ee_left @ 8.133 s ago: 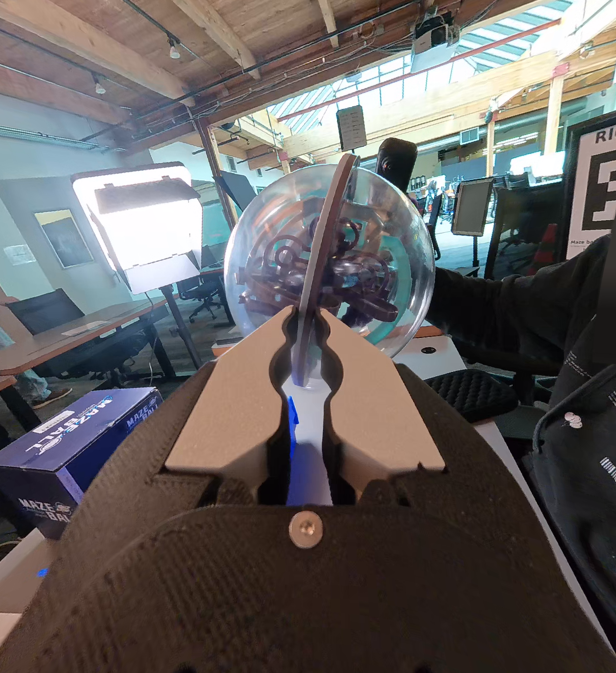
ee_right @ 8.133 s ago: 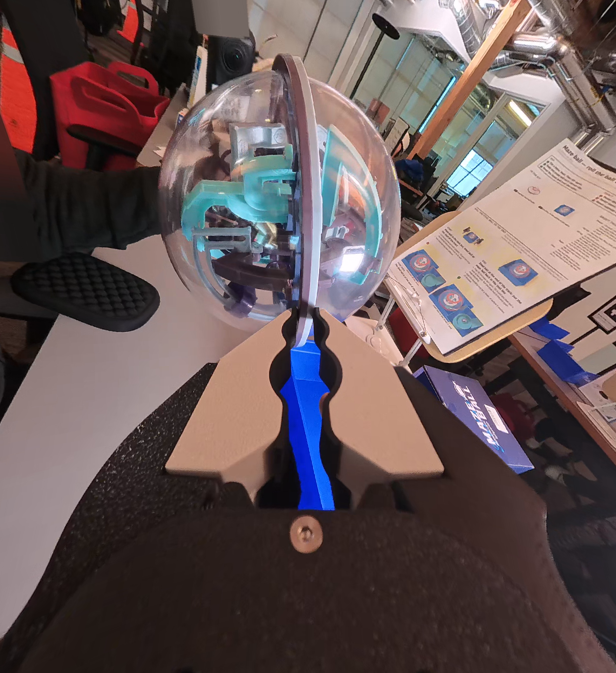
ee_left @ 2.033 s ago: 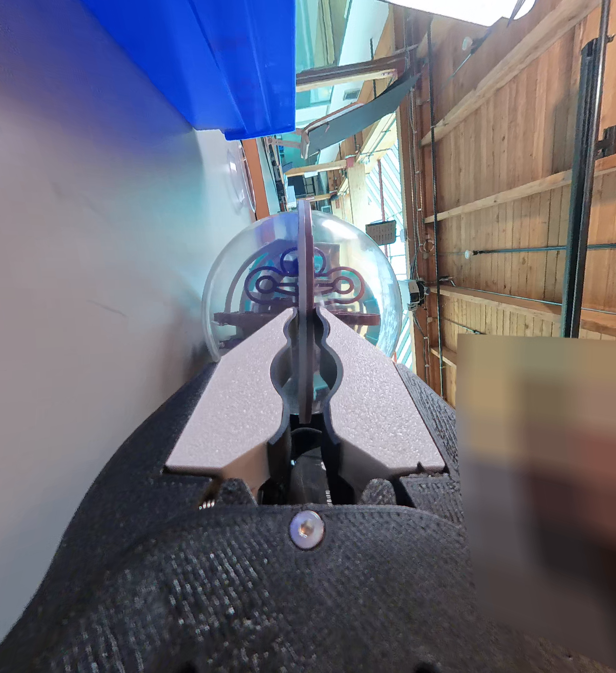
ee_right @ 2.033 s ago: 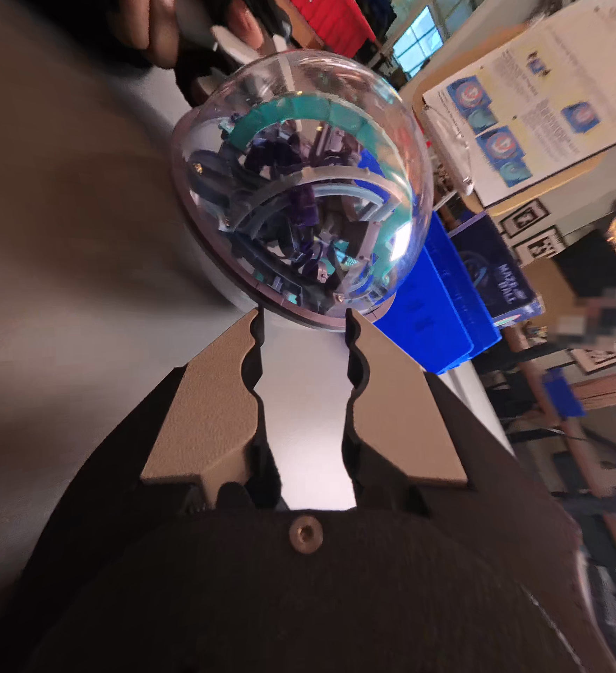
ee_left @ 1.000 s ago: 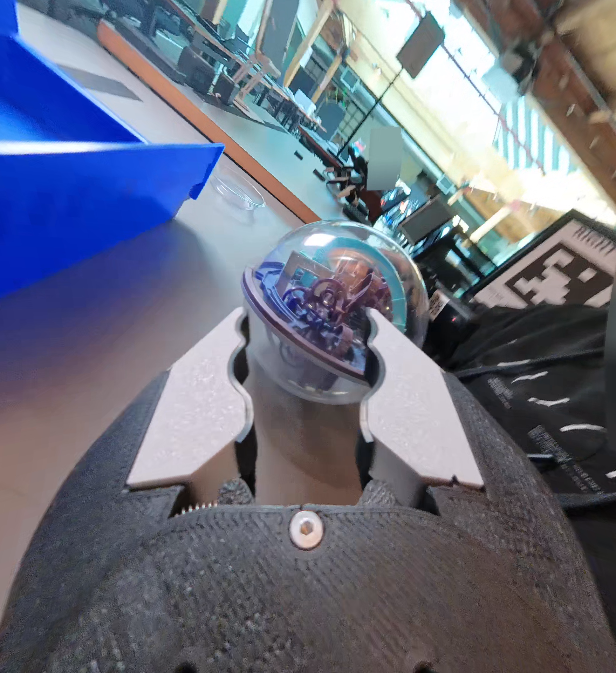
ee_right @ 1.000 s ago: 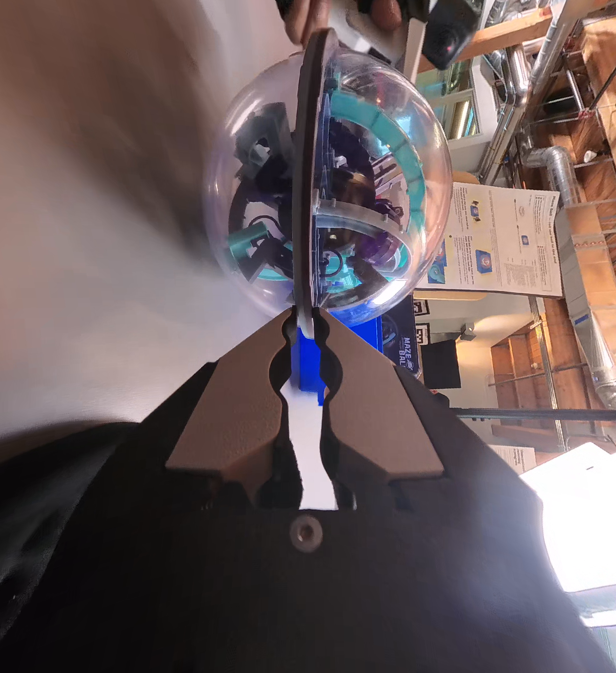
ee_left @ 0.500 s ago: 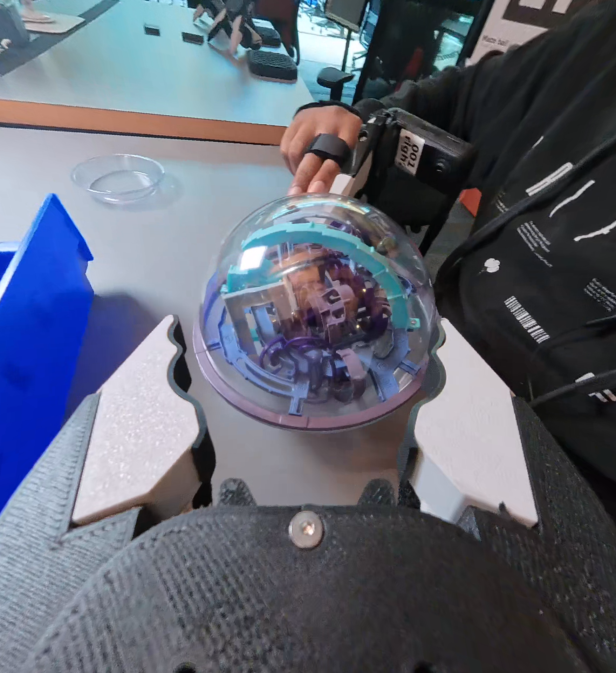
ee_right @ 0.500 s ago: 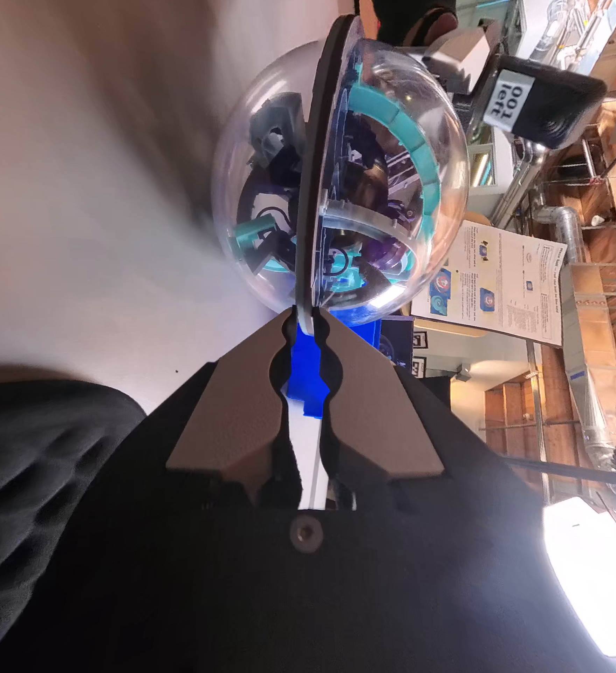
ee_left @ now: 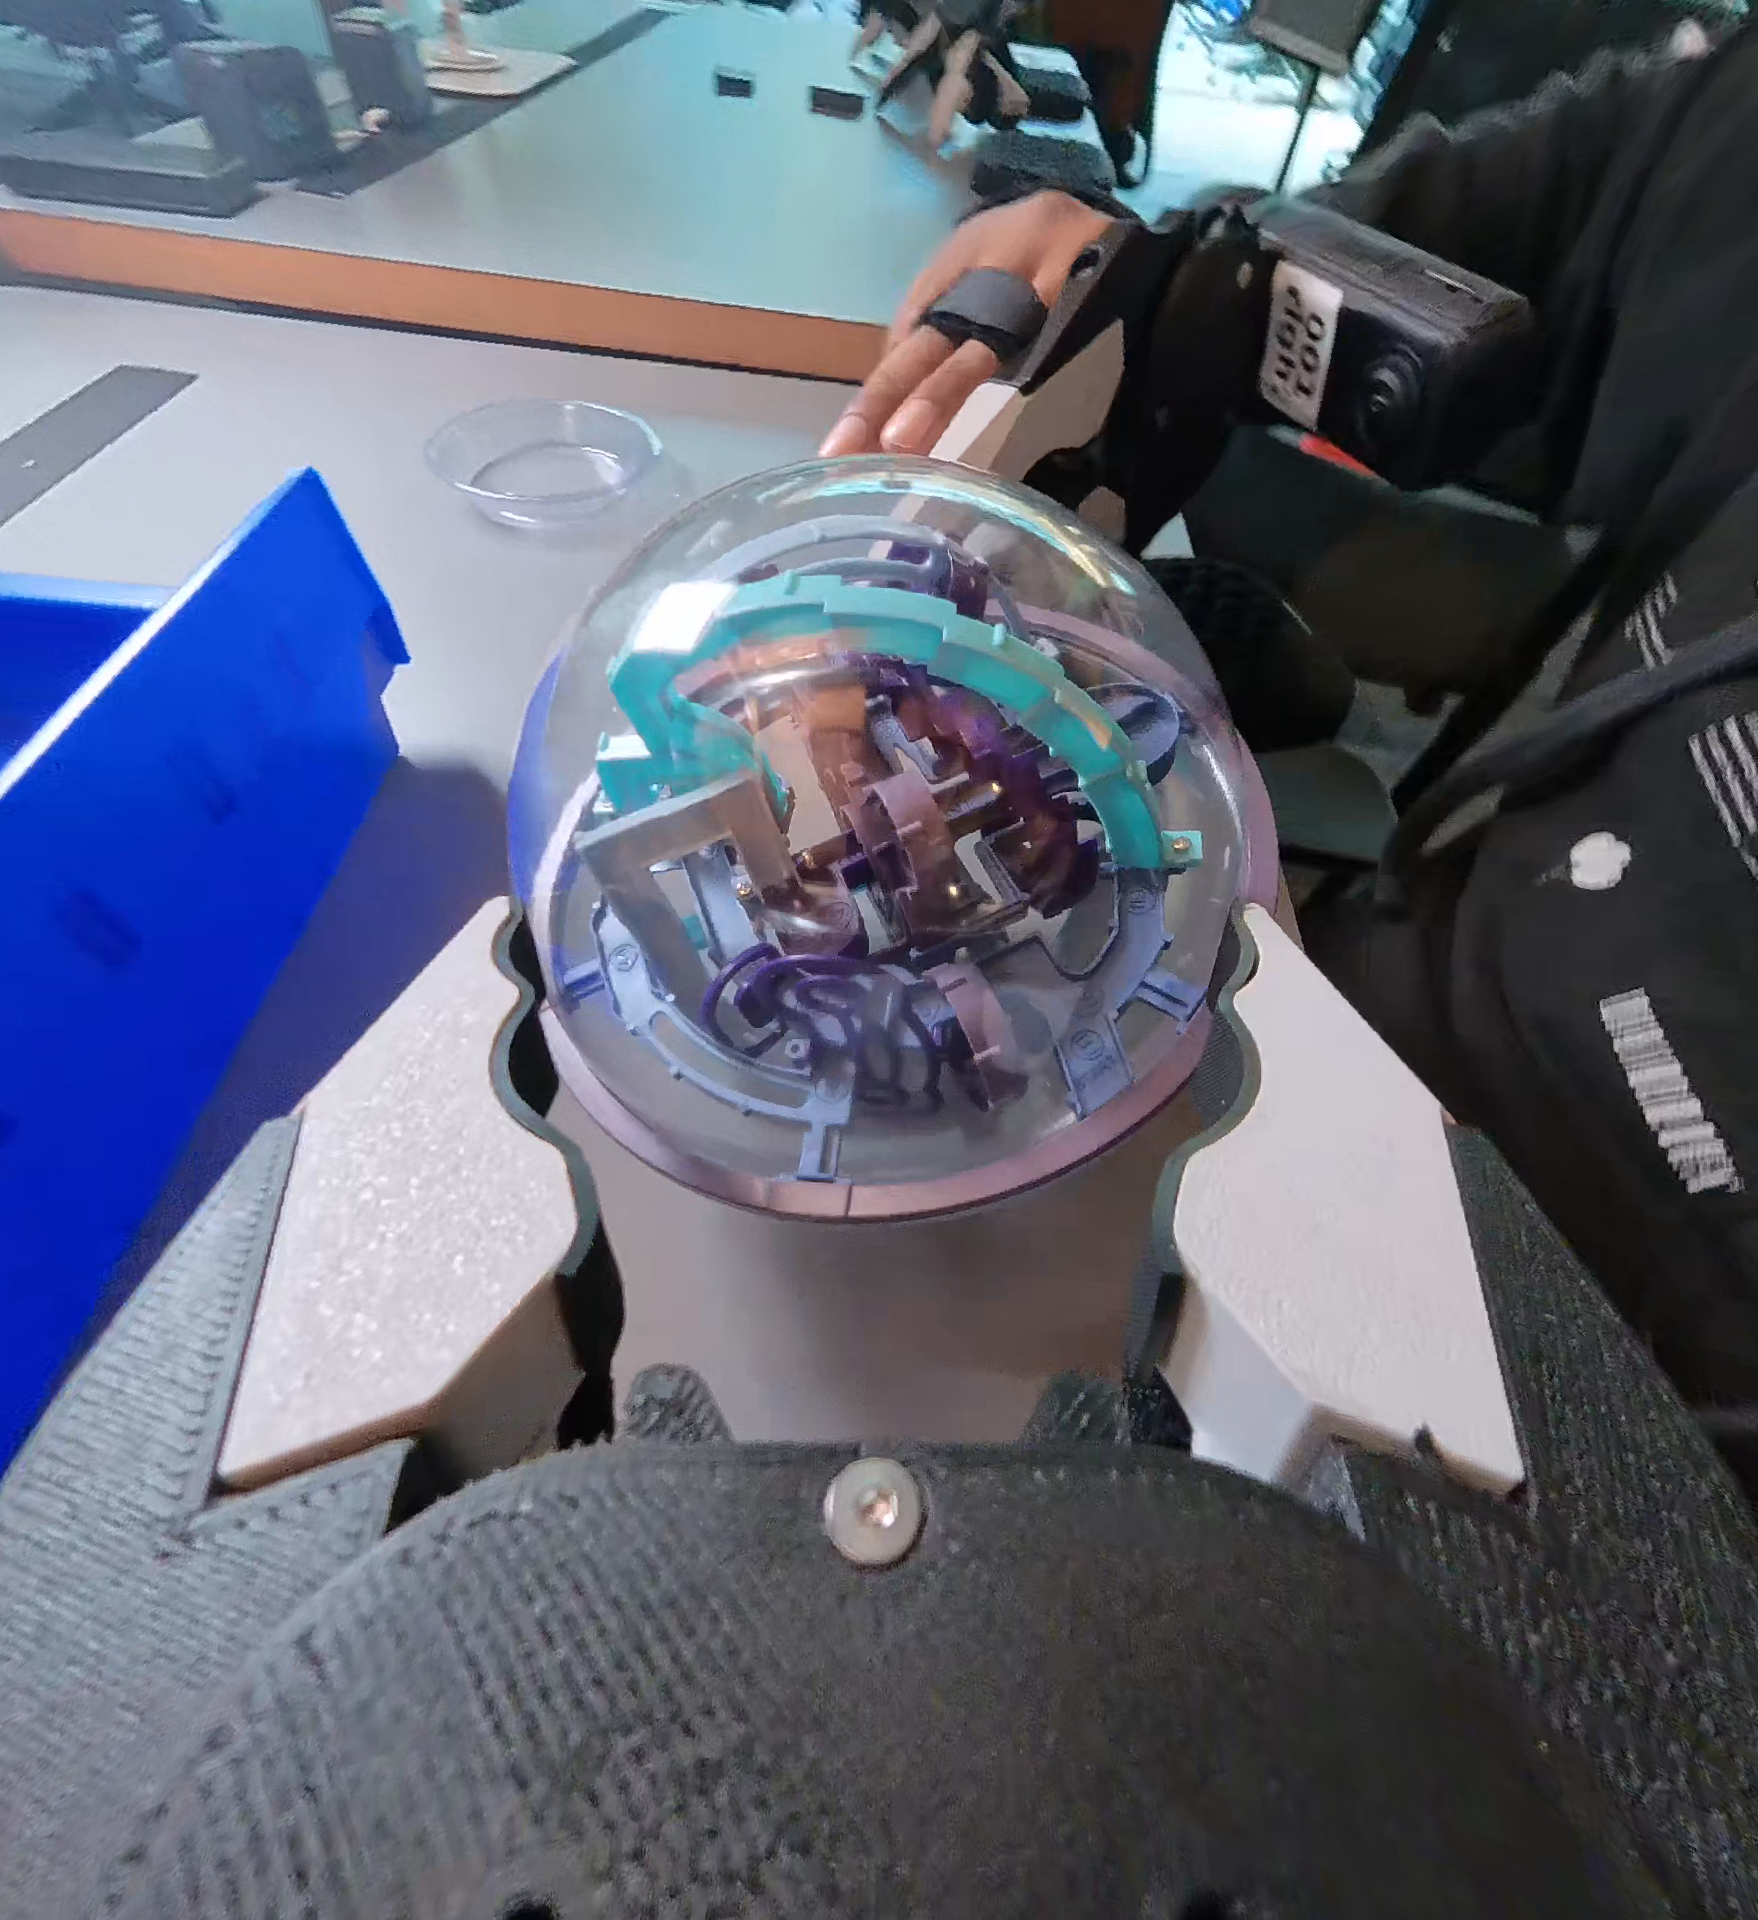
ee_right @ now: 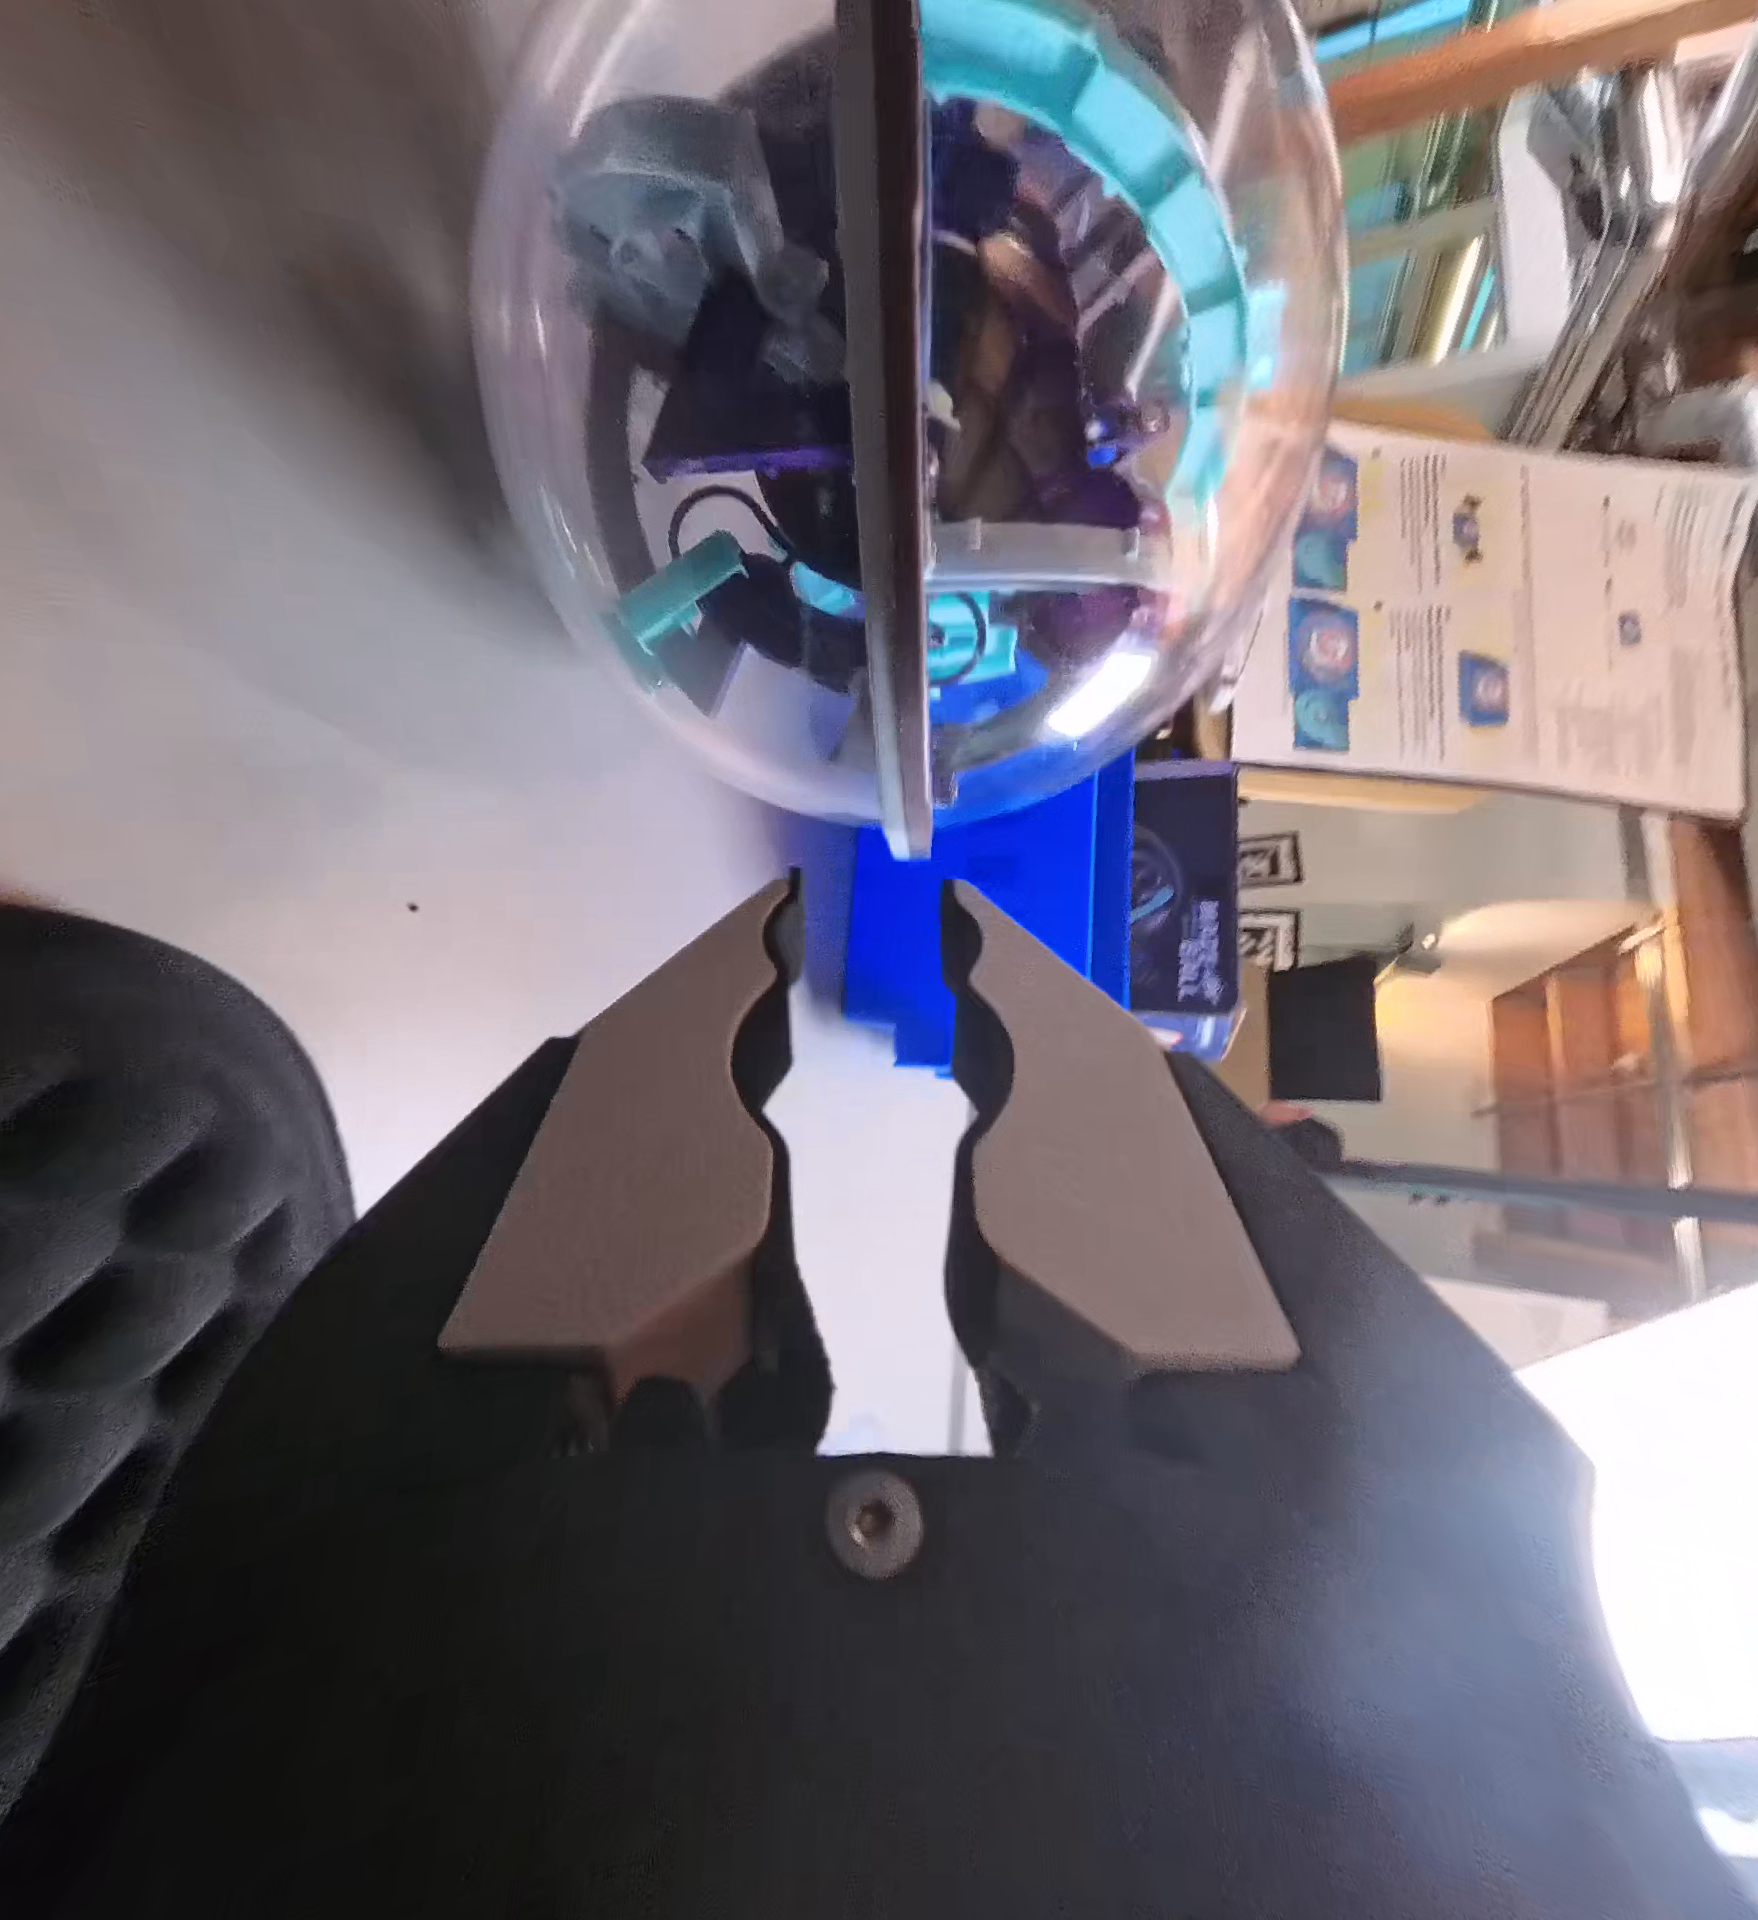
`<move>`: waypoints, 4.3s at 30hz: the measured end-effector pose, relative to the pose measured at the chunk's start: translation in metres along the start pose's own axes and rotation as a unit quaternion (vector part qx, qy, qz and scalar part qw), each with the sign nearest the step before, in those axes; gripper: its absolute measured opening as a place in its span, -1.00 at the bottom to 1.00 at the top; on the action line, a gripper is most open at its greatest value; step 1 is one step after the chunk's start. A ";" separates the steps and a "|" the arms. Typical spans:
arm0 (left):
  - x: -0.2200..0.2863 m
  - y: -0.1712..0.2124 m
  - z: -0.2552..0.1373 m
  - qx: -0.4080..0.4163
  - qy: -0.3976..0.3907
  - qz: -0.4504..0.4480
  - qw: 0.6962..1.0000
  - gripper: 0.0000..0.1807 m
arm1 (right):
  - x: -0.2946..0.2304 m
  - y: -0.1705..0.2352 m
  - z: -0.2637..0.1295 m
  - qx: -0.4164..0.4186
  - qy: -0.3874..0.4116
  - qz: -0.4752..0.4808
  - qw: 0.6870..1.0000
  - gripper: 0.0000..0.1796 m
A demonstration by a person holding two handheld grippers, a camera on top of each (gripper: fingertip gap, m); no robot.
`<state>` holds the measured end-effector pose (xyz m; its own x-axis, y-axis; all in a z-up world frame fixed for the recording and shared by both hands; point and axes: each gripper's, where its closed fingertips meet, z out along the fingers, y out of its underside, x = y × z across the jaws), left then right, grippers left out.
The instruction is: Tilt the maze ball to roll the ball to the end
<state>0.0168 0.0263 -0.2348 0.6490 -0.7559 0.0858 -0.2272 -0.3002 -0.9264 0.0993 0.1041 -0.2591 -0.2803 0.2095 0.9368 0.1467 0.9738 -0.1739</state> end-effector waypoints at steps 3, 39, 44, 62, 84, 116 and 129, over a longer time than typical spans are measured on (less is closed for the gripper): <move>-0.003 -0.001 0.000 0.022 -0.032 -0.045 0.998 0.40 | -0.003 0.010 -0.010 -0.026 0.001 0.055 0.998 -0.64; -0.008 0.015 0.004 0.026 0.086 -0.067 0.994 0.40 | 0.006 -0.003 -0.023 -0.052 0.029 0.126 0.990 -1.00; -0.006 0.023 0.017 -0.011 0.031 -0.038 0.999 0.36 | -0.014 0.010 -0.033 -0.050 -0.091 0.446 0.889 -0.72; -0.018 0.014 -0.007 0.055 0.009 -0.118 0.991 -0.22 | 0.000 -0.008 -0.036 0.034 -0.223 0.770 0.597 -0.76; -0.036 0.008 -0.013 0.107 0.147 -0.293 0.939 -0.93 | -0.003 0.010 -0.020 0.049 -0.236 0.747 0.619 -0.90; -0.031 0.031 -0.007 0.086 0.130 -0.311 0.938 -1.00 | -0.011 -0.003 -0.023 0.047 -0.253 0.758 0.599 -0.62; -0.029 0.032 -0.004 0.061 0.116 -0.284 0.950 -0.84 | -0.010 -0.004 -0.011 0.047 -0.256 0.764 0.591 -1.00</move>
<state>-0.0118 0.0362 -0.2659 0.4600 -0.6042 0.6506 0.2078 -0.6391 -0.7405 0.1123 0.0975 -0.2643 -0.1425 0.8258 -0.5456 0.5539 -0.3903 -0.7354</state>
